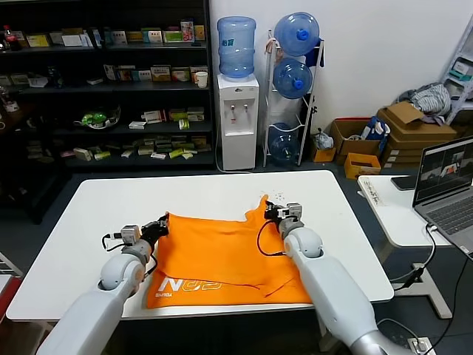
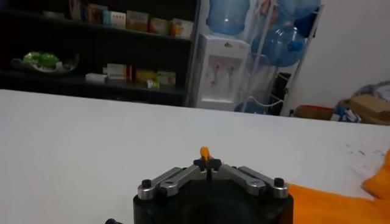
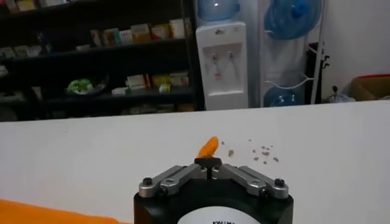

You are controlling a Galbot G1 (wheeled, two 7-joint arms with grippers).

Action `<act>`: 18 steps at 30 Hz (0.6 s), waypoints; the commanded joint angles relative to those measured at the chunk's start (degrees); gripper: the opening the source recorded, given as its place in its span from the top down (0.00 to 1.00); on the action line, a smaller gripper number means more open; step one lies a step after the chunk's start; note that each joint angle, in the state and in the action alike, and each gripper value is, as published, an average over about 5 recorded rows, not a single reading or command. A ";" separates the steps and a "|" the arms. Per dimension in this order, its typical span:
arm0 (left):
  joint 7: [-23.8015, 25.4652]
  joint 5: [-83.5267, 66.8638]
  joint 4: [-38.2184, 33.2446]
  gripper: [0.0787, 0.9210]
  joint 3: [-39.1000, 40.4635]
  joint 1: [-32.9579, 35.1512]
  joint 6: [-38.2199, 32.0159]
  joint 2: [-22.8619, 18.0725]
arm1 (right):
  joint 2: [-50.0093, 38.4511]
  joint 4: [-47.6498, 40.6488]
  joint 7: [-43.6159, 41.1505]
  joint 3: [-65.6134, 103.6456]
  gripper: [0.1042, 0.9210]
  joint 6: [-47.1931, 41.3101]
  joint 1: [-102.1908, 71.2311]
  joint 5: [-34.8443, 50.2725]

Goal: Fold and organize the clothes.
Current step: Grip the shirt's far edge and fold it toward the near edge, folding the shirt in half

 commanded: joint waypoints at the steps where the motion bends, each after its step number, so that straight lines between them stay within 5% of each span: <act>1: -0.57 -0.36 -15.24 0.98 -2.84 13.59 -0.49 5.79 | -13.01 26.39 6.74 0.83 0.98 -4.12 -17.25 7.72; 18: -0.57 3.64 -23.09 0.98 -7.14 25.89 -2.77 6.00 | -21.81 47.13 12.41 7.18 0.98 -6.11 -38.47 8.02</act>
